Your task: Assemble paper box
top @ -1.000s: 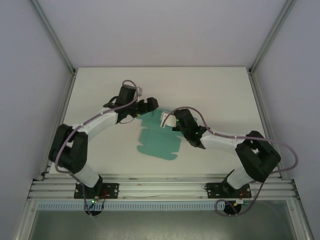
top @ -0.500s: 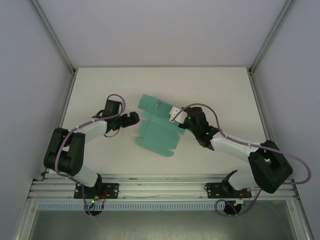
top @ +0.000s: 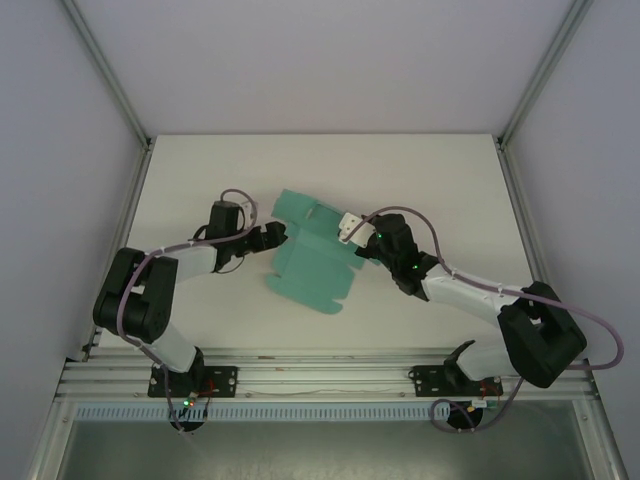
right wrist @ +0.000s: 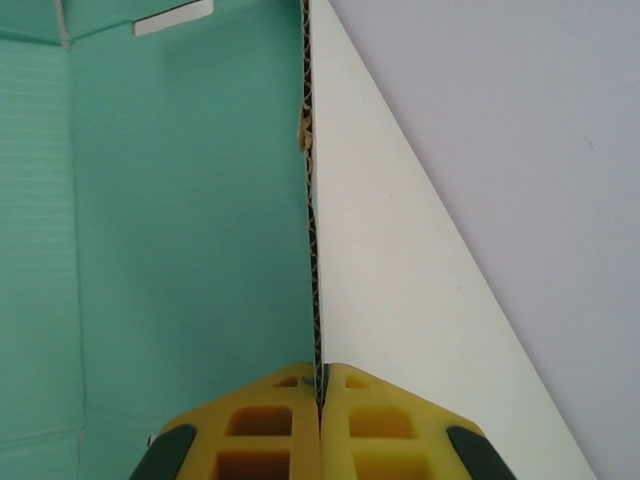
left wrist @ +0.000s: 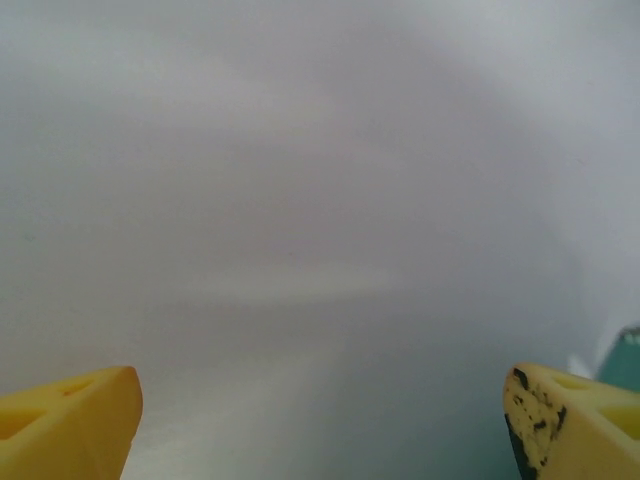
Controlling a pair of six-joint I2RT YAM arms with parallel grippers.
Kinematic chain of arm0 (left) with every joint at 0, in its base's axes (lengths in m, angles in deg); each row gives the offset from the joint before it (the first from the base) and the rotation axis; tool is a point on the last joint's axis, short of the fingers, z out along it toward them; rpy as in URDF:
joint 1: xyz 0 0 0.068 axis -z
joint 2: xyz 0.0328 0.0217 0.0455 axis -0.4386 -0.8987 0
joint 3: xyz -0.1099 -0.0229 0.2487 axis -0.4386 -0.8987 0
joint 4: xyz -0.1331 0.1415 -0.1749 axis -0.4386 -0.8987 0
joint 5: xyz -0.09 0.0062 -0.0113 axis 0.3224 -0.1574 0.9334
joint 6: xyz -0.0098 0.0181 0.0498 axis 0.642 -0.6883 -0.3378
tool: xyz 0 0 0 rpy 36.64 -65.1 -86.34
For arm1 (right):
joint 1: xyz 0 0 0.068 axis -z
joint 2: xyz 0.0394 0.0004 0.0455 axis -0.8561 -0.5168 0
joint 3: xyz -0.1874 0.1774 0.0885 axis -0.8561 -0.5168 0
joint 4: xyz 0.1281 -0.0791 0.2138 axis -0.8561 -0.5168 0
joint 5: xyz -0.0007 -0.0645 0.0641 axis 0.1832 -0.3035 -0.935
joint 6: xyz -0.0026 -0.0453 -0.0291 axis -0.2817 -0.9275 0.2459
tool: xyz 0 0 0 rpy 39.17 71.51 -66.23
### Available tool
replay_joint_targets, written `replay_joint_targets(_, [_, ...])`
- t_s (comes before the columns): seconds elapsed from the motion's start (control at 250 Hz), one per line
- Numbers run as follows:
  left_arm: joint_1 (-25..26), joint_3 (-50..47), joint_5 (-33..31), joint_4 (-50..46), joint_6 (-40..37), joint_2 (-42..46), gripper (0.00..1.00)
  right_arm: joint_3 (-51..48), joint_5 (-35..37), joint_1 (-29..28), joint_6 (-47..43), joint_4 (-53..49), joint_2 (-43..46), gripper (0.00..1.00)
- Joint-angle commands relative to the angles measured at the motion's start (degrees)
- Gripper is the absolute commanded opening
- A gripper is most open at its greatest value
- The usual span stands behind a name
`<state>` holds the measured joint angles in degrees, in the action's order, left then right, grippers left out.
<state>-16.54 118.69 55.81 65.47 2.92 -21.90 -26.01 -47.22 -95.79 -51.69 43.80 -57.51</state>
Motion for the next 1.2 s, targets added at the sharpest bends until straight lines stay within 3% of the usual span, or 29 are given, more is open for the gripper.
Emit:
replay_joint_targets(0.0, [0.2, -1.8, 8.9, 9.1, 1.5, 0.2, 0.89, 0.3, -0.7, 0.4, 2.0, 0.4, -0.4, 0.0])
replay_joint_targets(0.216, [0.7, -2.6, 16.6, 21.2, 8.0, -3.1, 0.82, 0.6, -1.5, 0.4, 3.0, 0.6, -1.0, 0.0])
replay_joint_targets(0.368, [2.2, -1.5, 17.6, 21.7, 8.1, -5.4, 0.75, 0.7, -2.0, 0.4, 3.4, 1.0, -1.1, 0.0])
replay_joint_targets(0.799, [4.2, -0.6, 18.9, 26.2, 10.8, -9.0, 0.23, 1.3, -4.4, 0.4, 4.5, 1.6, -0.6, 0.0])
replay_joint_targets(1.087, [4.4, -0.3, 15.4, 24.4, 11.5, -8.9, 0.0, 2.1, -4.0, 0.4, 2.2, -0.5, -0.3, 0.0])
replay_joint_targets(1.195, [4.9, 1.0, 13.1, 20.2, 11.6, -8.8, 0.0, 2.6, -3.9, 0.1, 0.1, -2.2, -0.1, 0.0])
